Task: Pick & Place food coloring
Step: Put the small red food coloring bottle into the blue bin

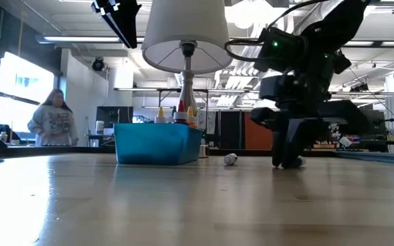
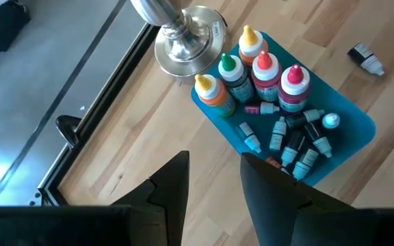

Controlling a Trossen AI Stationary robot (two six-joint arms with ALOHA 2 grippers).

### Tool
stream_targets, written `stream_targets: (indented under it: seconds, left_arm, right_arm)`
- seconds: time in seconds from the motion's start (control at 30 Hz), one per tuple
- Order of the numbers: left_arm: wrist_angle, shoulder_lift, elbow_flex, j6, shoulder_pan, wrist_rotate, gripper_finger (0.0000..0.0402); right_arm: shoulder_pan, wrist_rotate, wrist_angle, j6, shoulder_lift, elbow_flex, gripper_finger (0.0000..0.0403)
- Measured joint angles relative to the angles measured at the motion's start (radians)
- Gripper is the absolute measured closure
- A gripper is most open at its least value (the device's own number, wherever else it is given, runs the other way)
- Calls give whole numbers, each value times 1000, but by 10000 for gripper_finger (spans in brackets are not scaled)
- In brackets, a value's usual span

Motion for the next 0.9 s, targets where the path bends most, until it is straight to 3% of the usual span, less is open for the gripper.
stream_targets:
  seconds: [0.23, 0.47, 0.63, 0.9]
  left_arm:
    - [7, 0, 0, 0, 0, 1, 273]
    - [6, 0, 0, -1, 0, 32, 273]
    - [14, 0, 0, -1, 0, 38, 273]
    - [29, 1, 0, 0, 0, 39, 273]
  right_arm:
    - [19, 53, -24, 164, -114, 71, 342]
    - [48, 123, -183, 138, -268, 92, 320]
    - [55, 126, -251, 184, -269, 82, 290]
    - [53, 101, -136, 147, -246, -34, 256]
